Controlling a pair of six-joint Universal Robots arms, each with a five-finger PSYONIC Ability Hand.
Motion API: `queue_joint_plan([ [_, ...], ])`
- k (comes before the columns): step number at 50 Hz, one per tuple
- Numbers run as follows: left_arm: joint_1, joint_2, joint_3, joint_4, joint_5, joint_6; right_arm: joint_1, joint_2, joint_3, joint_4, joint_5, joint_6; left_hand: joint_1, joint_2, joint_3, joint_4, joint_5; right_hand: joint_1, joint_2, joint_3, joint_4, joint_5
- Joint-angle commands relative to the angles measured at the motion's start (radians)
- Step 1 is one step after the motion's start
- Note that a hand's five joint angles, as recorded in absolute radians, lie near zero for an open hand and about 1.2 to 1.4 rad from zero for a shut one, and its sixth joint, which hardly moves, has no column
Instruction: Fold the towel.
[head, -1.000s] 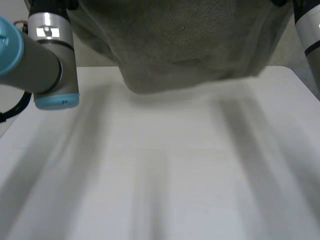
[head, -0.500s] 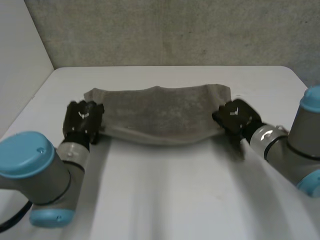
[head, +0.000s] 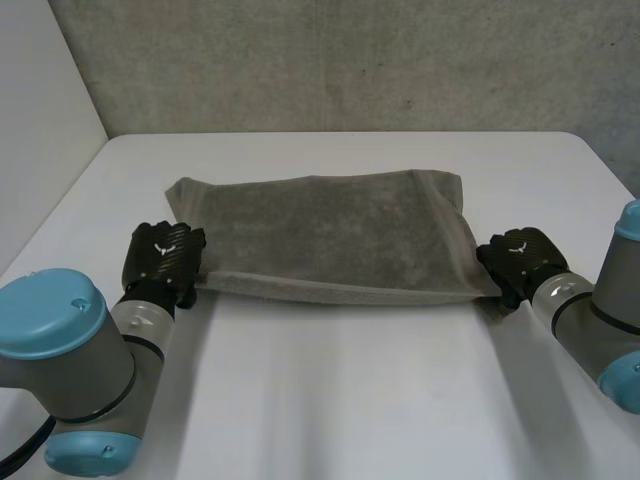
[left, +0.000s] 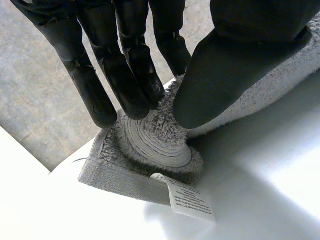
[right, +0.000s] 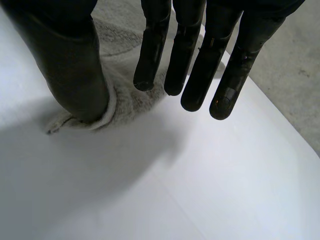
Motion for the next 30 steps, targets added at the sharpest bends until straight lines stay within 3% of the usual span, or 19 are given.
queue_joint_plan([
  [1, -0.002, 0.000, -0.002, -0.003, 0.000, -0.021, -0.019, 0.007, -0.002, -0.003, -0.007, 0.066, 0.247, 0.178, 0.179, 0.178, 0.227, 0.077, 0.058, 0.067, 0.065, 0.077],
  [14, -0.004, 0.001, -0.014, -0.006, 0.006, -0.057, -0.082, 0.009, -0.018, 0.002, -0.080, 0.252, 0.247, 0.178, 0.179, 0.178, 0.227, 0.116, 0.096, 0.106, 0.103, 0.116],
  [16, -0.004, 0.001, -0.014, -0.006, 0.005, -0.057, -0.100, 0.006, -0.018, -0.001, -0.102, 0.273, 0.247, 0.178, 0.179, 0.178, 0.227, 0.594, 0.574, 0.584, 0.581, 0.594],
  [24, -0.004, 0.021, -0.035, -0.006, 0.009, -0.057, -0.117, -0.098, 0.011, -0.061, -0.115, 0.287, 0.247, 0.178, 0.179, 0.178, 0.227, 0.596, 0.577, 0.586, 0.584, 0.596],
  [30, -0.015, 0.041, -0.051, -0.006, 0.012, -0.057, -0.108, -0.099, 0.025, -0.058, -0.139, 0.281, 0.247, 0.178, 0.179, 0.178, 0.227, 0.596, 0.577, 0.586, 0.584, 0.596],
])
